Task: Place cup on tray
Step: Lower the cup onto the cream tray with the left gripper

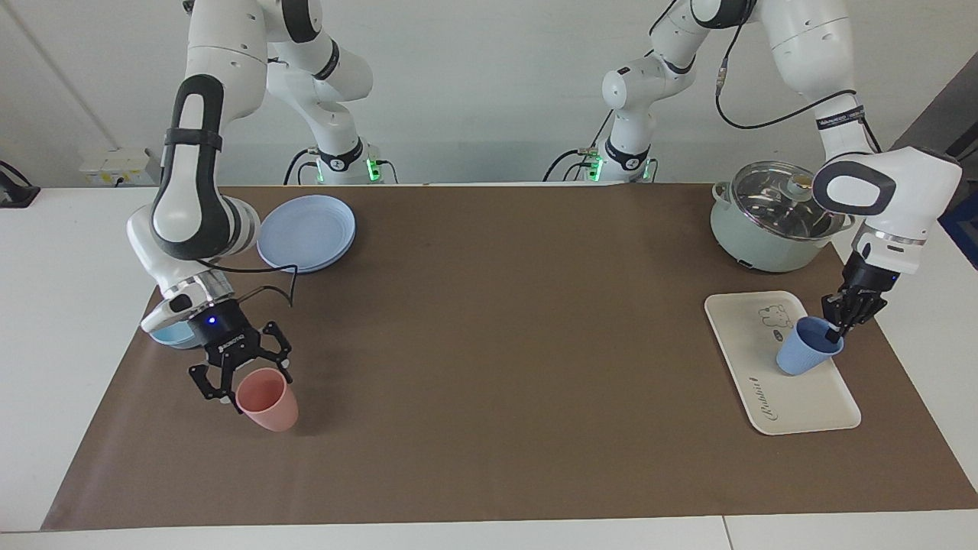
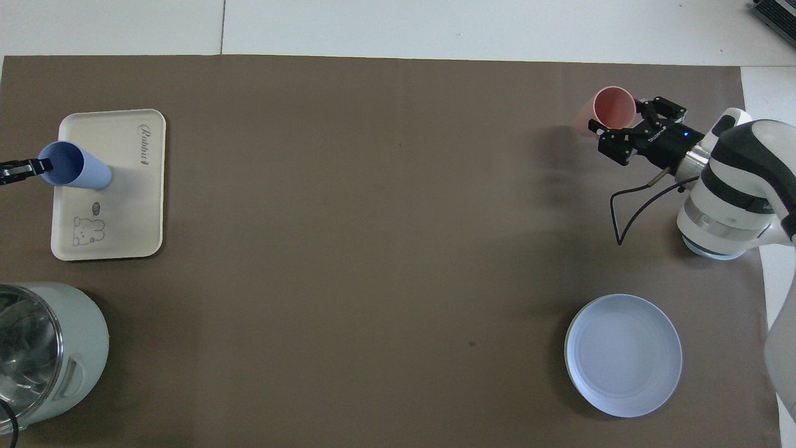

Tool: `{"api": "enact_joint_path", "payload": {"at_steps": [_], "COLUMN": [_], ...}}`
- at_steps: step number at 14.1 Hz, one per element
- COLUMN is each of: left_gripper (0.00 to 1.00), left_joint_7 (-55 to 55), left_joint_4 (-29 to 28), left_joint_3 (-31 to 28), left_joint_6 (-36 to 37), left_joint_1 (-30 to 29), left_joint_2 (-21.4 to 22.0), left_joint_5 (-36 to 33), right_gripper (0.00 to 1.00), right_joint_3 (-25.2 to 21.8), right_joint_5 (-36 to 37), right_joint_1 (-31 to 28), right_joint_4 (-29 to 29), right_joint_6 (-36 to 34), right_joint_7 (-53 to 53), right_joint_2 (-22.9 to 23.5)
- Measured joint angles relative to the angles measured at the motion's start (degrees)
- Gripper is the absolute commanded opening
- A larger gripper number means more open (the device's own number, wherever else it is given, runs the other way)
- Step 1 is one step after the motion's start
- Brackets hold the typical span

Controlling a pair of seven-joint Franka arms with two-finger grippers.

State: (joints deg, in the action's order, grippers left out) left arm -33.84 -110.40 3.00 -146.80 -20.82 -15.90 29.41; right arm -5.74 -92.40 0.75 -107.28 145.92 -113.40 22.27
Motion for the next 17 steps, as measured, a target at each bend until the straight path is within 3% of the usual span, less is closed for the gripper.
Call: {"api": "enact_joint_path", "payload": {"at_steps": [3, 4, 5, 6, 8, 12, 17], "left_gripper": [0.8, 0.84, 0.84, 0.84, 0.84, 0.84, 0.84], "left_joint_7": [0.1, 0.1, 0.1, 0.2, 1.3, 10.7, 17.4], "left_joint_4": [1.5, 2.1, 3.0, 4.4, 9.4, 23.0, 32.6], "left_joint_3": [0.1, 0.2, 0.2, 0.3, 0.2, 0.6, 0.6], "left_joint_6": [0.2, 0.6, 2.1, 5.2, 15.4, 38.1, 56.6], "left_joint_1": [0.1, 0.2, 0.2, 0.3, 0.3, 1.3, 12.5], "left_joint_2": [0.0, 0.0, 0.0, 0.0, 0.0, 0.3, 1.1], "left_joint_5": [0.1, 0.1, 0.1, 0.1, -1.1, -11.6, -26.2], "right_gripper": [0.0, 0.0, 0.36, 0.99, 1.0, 1.0, 1.0], "right_joint_3": [0.0, 0.0, 0.0, 0.0, 0.0, 0.1, 0.3], "right_joint_5": [-3.9, -4.5, -5.1, -5.4, -5.4, -5.4, -5.5], "right_joint_1": [-0.2, -0.2, -0.2, -0.2, -0.2, -0.2, 1.2], "right_joint_4": [-2.9, -3.4, -3.8, -4.1, -4.5, -4.6, -5.9], "right_joint_6": [0.0, 0.0, 0.0, 0.0, 0.0, 0.0, 4.8], "right_joint_7": [-5.8, -6.3, -6.4, -6.5, -6.5, -6.6, -4.9], "right_joint_2": [0.2, 0.2, 0.2, 0.2, 0.2, 0.1, -5.6]}}
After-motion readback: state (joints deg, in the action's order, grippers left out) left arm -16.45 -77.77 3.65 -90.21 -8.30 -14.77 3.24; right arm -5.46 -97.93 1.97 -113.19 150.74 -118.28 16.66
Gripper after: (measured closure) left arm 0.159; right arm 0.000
